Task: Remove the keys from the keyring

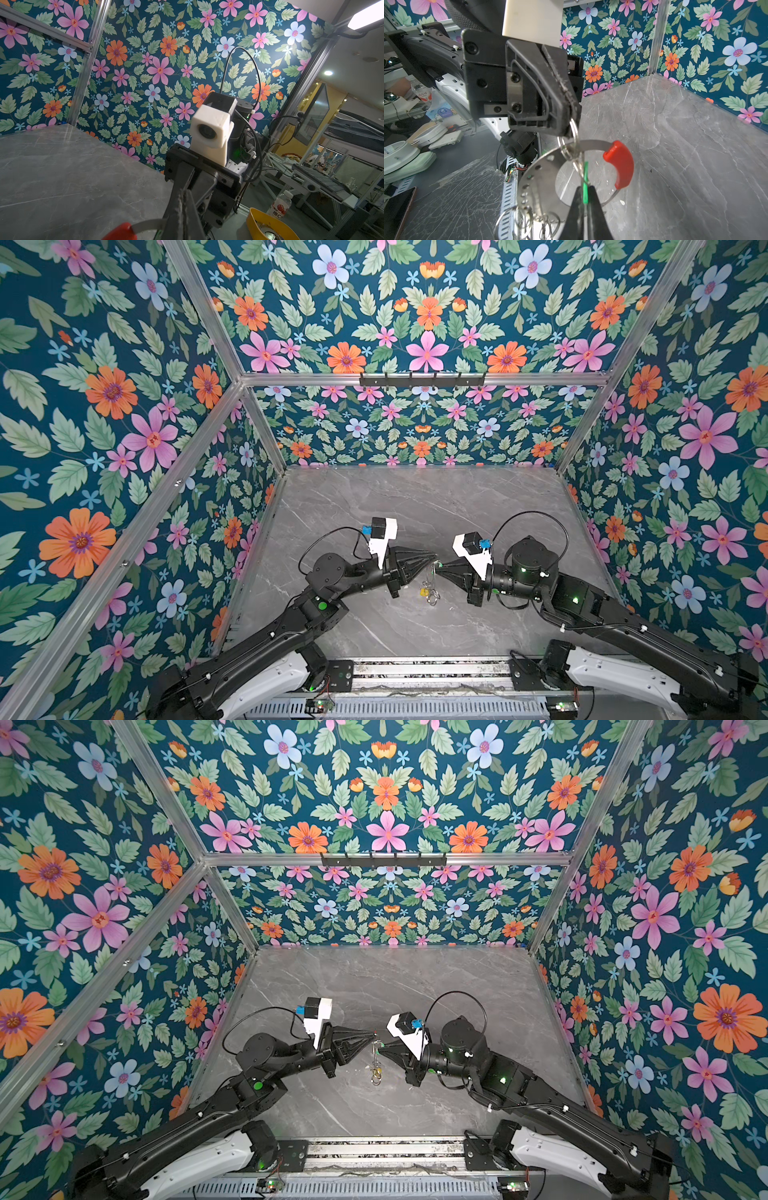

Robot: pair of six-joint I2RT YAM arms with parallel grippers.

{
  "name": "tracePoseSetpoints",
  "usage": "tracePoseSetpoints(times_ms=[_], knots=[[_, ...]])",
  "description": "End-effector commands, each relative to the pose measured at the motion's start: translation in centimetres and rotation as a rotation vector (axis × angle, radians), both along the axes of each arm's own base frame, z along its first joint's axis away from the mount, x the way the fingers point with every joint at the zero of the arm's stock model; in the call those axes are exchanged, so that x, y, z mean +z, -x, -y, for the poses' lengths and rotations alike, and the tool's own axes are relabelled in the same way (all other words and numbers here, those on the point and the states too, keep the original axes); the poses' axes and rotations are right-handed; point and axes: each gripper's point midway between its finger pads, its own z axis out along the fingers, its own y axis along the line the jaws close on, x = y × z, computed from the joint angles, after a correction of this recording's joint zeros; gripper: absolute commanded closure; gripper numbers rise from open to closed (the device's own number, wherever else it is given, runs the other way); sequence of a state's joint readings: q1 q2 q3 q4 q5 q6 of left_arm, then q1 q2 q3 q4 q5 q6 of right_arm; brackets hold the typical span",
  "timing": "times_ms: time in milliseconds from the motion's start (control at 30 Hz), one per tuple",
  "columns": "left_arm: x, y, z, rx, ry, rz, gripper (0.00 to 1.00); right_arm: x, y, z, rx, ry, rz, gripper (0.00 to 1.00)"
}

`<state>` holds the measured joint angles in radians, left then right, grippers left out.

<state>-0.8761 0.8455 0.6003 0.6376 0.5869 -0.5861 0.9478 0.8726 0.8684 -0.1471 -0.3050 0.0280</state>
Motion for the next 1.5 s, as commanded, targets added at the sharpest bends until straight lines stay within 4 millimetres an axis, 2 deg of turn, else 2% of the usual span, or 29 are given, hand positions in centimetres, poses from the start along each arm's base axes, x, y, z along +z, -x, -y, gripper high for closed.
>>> tracePoseSetpoints(times_ms=[0, 100, 267, 367, 500, 733, 967, 1467], knots=[[1.4, 0.7, -0.4, -0.010, 0.028, 0.068, 1.00, -0.3, 0.2, 0.8, -0.016, 0.035, -0.023, 0.71], [1.2, 0.9, -0.6, -0.008, 0.021, 0.072, 1.00, 1.3, 0.8, 1.8, -0.001, -0.002, -0.019, 0.59], [1.2, 1.2, -0.7, -0.019, 0.023, 0.090, 1.00, 5.6, 1.2, 3.6, 0.045, -0.174, -0.033, 0.52], [1.2, 1.5, -0.7, -0.033, 0.029, 0.101, 1.00, 7.8, 1.5, 2.8, 0.136, -0.243, -0.071, 0.52], [1.2, 1.6, -0.6, -0.042, 0.031, 0.106, 1.00, 9.0, 1.9, 1.2, 0.249, -0.290, -0.108, 0.51], [1.1, 1.7, -0.6, -0.043, 0.034, 0.109, 1.00, 7.4, 1.6, 0.1, 0.291, -0.282, -0.170, 0.54], [1.1, 1.6, -0.6, -0.043, 0.037, 0.111, 1.00, 5.8, 1.7, -0.3, 0.316, -0.257, -0.221, 0.67], [0.9, 1.3, -0.4, -0.033, 0.034, 0.102, 1.00, 4.9, 1.5, -0.6, 0.317, -0.245, -0.255, 0.89]])
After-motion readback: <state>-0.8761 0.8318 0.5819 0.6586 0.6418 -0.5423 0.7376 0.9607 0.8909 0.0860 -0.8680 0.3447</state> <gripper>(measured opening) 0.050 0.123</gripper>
